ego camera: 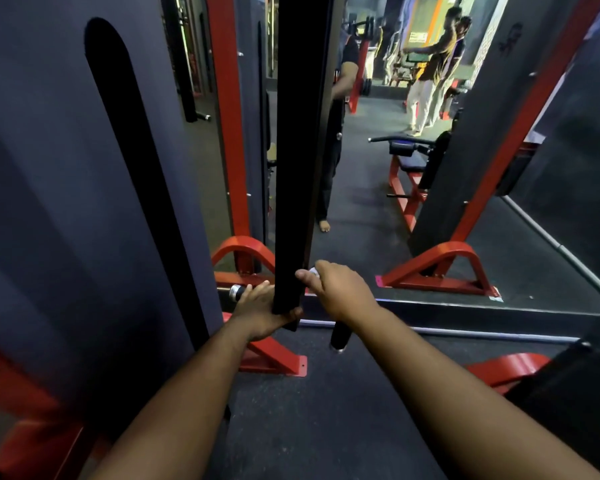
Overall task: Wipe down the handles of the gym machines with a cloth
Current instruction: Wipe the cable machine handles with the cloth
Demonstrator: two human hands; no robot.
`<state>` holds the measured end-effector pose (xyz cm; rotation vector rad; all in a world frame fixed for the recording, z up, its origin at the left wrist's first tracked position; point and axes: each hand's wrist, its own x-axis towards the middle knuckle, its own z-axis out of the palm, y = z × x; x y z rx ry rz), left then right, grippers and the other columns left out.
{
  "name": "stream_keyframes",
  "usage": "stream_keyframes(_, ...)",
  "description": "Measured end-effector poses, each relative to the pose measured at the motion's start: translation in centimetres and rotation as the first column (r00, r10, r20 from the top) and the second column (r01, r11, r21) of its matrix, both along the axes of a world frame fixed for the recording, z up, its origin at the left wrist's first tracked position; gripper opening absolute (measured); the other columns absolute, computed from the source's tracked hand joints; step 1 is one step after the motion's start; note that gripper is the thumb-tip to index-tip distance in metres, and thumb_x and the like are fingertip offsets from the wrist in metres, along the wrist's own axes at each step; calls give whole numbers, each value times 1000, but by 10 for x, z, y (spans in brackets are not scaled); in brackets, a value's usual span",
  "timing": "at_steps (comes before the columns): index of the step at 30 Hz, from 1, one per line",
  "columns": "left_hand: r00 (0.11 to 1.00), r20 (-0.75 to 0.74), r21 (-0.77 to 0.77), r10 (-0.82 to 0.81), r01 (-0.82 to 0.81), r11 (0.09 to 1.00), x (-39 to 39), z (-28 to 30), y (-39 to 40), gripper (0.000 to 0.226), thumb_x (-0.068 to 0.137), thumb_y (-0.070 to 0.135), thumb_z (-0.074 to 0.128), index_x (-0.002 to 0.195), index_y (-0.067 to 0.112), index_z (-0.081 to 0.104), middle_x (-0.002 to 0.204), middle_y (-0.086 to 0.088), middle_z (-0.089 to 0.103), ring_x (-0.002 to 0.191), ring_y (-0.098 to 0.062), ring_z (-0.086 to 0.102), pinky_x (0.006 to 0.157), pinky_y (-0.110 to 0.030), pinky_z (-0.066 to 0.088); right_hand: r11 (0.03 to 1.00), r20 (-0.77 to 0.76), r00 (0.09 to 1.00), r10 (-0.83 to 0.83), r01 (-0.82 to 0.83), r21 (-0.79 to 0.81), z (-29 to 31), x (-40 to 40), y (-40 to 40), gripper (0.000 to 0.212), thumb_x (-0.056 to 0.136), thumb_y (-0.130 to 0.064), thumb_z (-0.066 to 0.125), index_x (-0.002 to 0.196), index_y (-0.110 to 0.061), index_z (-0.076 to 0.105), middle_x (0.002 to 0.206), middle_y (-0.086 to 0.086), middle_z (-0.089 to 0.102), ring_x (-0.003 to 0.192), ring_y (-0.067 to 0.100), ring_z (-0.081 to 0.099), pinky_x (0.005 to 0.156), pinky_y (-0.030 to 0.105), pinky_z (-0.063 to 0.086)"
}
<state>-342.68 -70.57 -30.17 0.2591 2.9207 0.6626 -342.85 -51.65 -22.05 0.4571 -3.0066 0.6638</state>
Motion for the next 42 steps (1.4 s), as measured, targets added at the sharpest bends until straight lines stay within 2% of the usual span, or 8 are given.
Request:
stream_keyframes(6,1000,-22,31,-8,9,999,-4,-7,-3,111,65,96,25,159,37,30,162,8,38,154,-21,25,123,-49,9,980,-421,907,-13,96,176,-68,42,3,75,95,-57,44,155,-12,37,148,11,47,134,32,45,109,57,39)
stream_keyframes(9,1000,13,-18,-18,18,1000,-3,-4,-1,104,74,90,34,160,33,27,164,7,35,155,-20,21,124,-46,6,982,-438,897,-66,136,131,-61,35,3,85,88,-79,34,143,-17,52,136,4,57,125,26,52,109,57,39)
stream_keyframes(15,1000,-15,-18,-8,8,1000,-3,-5,-1,82,93,73,49,160,32,28,161,5,40,153,-23,27,123,-48,12,991,39,997,-72,76,-108,-8,-8,7,72,95,-78,24,95,-20,66,94,4,71,92,29,65,79,44,52)
stream_keyframes(21,1000,-22,-16,0,0,1000,-8,-13,-5,115,65,96,20,160,31,30,163,4,38,153,-20,26,124,-47,10,990,-470,879,-86,129,60,-74,30,11,47,102,-35,39,147,-21,47,134,2,56,121,25,53,105,49,41)
stream_keyframes(25,1000,3,-28,4,-4,1000,-7,-14,-4,93,86,86,40,161,32,27,165,6,33,155,-18,20,125,-45,5,991,-519,852,-72,120,58,-80,37,13,61,96,-53,47,145,-16,49,138,6,52,127,28,50,109,59,37)
stream_keyframes(32,1000,16,-45,-6,7,999,-6,-10,-4,87,92,76,44,162,29,24,167,4,30,157,-19,16,125,-45,4,942,109,988,-112,141,-306,-7,-3,9,51,106,-57,31,72,-26,55,85,4,67,88,28,63,75,37,46)
stream_keyframes(38,1000,4,-24,13,-13,1000,-9,-16,-3,90,90,79,44,162,29,25,167,6,30,157,-16,14,125,-43,2,987,-431,898,-84,15,-162,-76,38,11,46,105,-28,42,150,-21,47,145,4,50,129,28,50,103,41,42)
stream_keyframes(42,1000,-12,-34,15,-16,999,-12,-19,-4,107,74,95,29,160,31,30,163,4,37,154,-19,24,124,-46,8,967,-418,889,-186,90,-238,-81,52,8,50,102,-44,42,148,-25,47,150,3,45,138,24,42,108,41,33)
